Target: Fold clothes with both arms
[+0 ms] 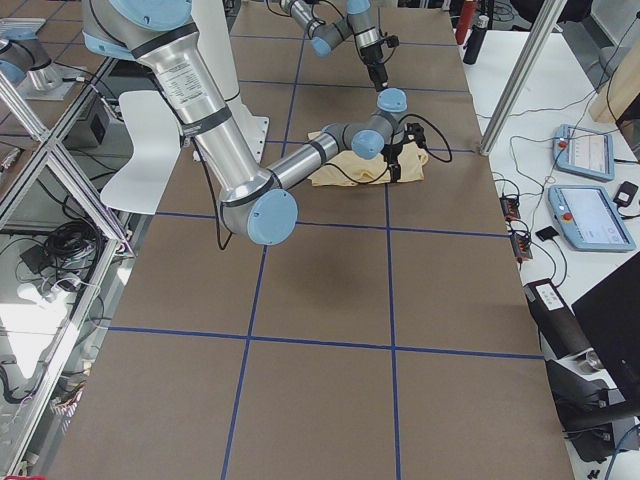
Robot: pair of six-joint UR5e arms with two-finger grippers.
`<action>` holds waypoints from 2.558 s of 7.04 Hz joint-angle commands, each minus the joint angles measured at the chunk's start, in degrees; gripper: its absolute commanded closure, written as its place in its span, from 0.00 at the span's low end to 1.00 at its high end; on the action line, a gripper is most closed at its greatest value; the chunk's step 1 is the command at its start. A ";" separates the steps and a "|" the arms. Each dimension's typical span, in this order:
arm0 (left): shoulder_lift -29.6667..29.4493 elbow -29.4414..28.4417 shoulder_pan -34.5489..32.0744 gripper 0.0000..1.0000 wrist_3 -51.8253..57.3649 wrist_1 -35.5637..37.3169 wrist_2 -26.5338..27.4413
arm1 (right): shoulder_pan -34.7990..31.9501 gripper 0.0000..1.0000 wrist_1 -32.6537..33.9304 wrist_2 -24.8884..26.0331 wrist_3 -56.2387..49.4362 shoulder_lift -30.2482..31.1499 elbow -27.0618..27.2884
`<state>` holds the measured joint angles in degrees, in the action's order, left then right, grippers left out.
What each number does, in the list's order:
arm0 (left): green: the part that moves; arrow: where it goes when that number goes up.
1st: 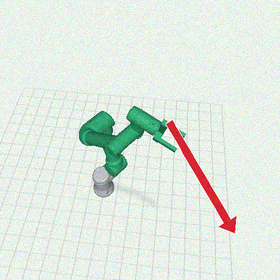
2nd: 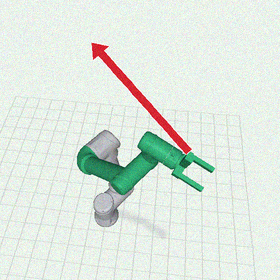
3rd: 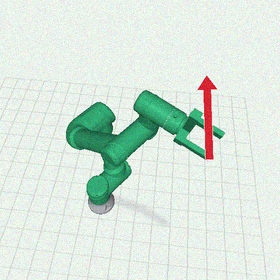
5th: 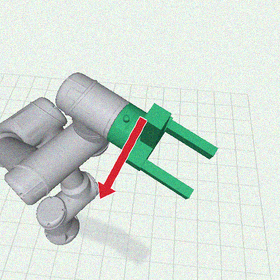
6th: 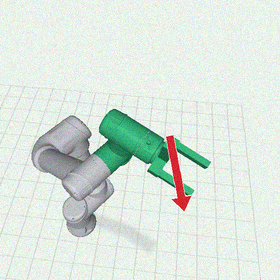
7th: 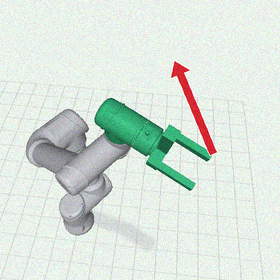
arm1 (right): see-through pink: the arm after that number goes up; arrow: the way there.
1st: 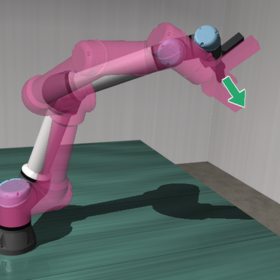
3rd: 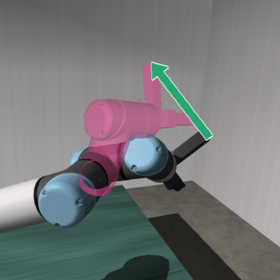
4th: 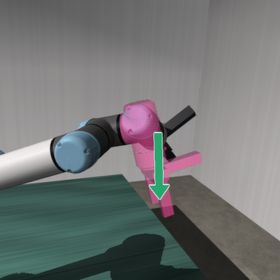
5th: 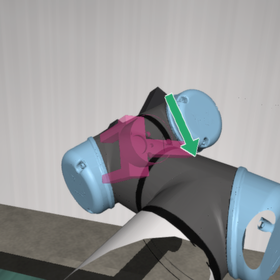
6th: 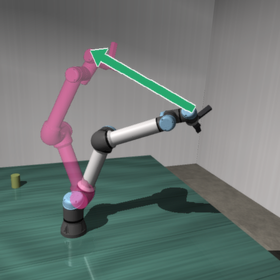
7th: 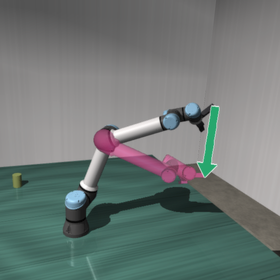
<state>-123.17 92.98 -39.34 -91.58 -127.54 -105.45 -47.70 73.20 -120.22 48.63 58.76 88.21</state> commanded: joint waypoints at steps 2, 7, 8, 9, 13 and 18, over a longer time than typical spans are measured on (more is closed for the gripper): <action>5.38 5.09 8.81 0.00 -12.17 -0.25 0.24 | 2.60 0.00 -0.16 -3.18 17.76 3.09 8.09; 5.92 12.66 10.87 0.01 -13.80 5.37 3.66 | 8.59 0.02 -0.07 5.52 15.79 2.41 2.95; 5.58 12.66 10.96 0.01 -13.80 5.37 4.10 | 8.42 0.09 -0.07 5.61 15.79 2.67 2.94; 5.57 13.10 10.78 0.01 -13.80 5.37 4.20 | 8.59 0.32 0.01 5.78 15.97 2.24 2.85; 5.92 13.81 8.85 0.01 -11.87 5.72 4.11 | 8.77 0.56 -0.07 6.49 15.79 -2.87 -2.43; 5.92 15.56 8.85 0.01 -11.86 6.86 4.11 | 8.59 0.68 0.02 5.08 12.72 -0.84 -2.60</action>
<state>-117.25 108.47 -30.49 -103.45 -120.73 -101.34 -39.12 73.19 -114.93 61.39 57.77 85.68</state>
